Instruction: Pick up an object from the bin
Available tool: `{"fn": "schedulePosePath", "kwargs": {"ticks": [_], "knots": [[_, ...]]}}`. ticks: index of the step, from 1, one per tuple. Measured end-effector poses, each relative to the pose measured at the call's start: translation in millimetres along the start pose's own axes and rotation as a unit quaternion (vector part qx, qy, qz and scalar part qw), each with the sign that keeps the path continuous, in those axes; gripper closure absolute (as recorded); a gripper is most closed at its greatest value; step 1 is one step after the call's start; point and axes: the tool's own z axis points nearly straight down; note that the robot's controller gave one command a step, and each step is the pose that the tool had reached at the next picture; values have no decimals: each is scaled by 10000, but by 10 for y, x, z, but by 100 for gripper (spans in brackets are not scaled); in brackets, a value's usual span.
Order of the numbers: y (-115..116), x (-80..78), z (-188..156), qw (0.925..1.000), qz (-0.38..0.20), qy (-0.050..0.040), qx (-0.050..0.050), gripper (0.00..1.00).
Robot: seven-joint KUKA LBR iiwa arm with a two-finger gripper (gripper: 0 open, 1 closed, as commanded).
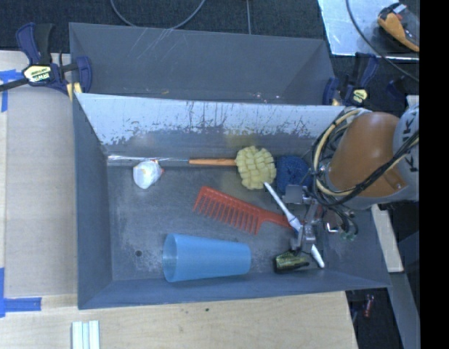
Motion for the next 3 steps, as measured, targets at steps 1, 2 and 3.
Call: {"fn": "schedulePosePath", "kwargs": {"ticks": [1, 2, 3], "knots": [[103, -58, 31, 9965, -837, -28, 5, 0], [208, -75, 43, 9991, 422, -32, 4, 100], [208, -74, 43, 9991, 418, -31, 4, 100]]}}
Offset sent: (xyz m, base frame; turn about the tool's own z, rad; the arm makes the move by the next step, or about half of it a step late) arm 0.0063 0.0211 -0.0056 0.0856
